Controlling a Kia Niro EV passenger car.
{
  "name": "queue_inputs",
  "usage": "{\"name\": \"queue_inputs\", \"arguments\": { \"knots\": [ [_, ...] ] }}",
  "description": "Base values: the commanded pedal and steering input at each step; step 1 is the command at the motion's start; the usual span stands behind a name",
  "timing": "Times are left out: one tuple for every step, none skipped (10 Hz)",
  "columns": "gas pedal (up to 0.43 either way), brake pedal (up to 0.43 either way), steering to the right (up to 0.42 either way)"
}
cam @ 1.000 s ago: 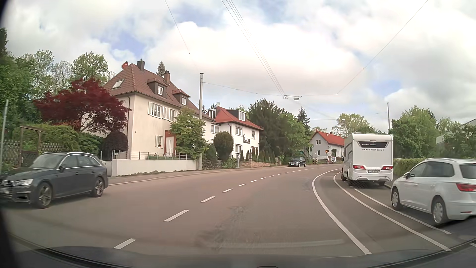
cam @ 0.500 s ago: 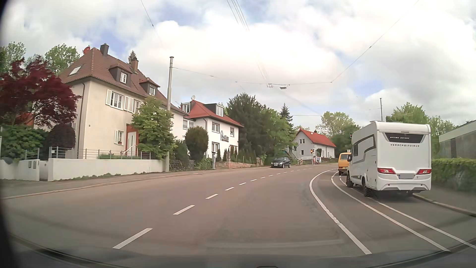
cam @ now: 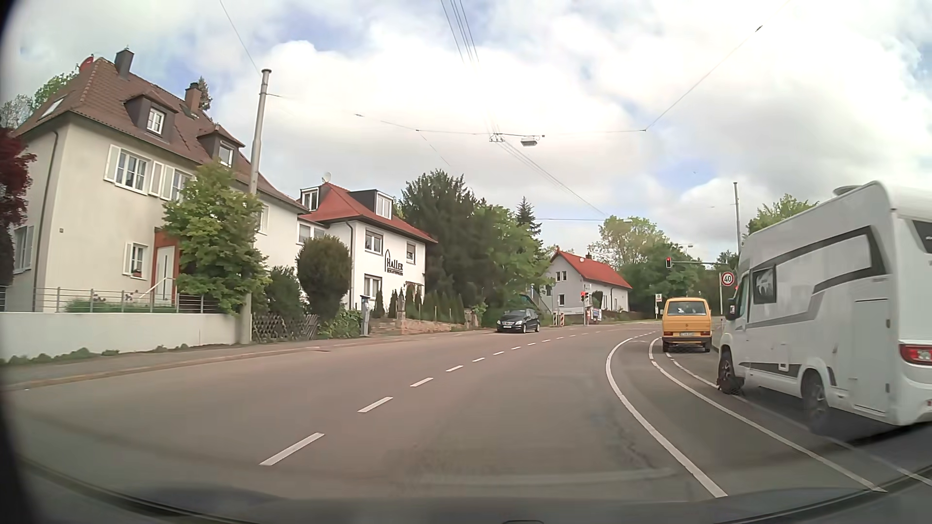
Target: Follow the waypoints while adhering to traffic rules and regulations
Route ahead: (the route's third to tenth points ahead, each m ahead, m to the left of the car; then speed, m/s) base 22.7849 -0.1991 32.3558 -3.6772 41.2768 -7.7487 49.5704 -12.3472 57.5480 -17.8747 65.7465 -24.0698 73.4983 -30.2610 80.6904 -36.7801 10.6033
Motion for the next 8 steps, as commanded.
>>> {"name": "queue_inputs", "arguments": {
  "knots": [
    [0.000,0.000,0.051],
    [0.000,0.000,0.052],
    [0.000,0.000,0.051],
    [0.000,0.000,0.051],
    [0.000,0.024,0.051],
    [0.000,0.043,0.050],
    [0.000,0.104,0.050],
    [0.000,0.134,0.050]
  ]
}}
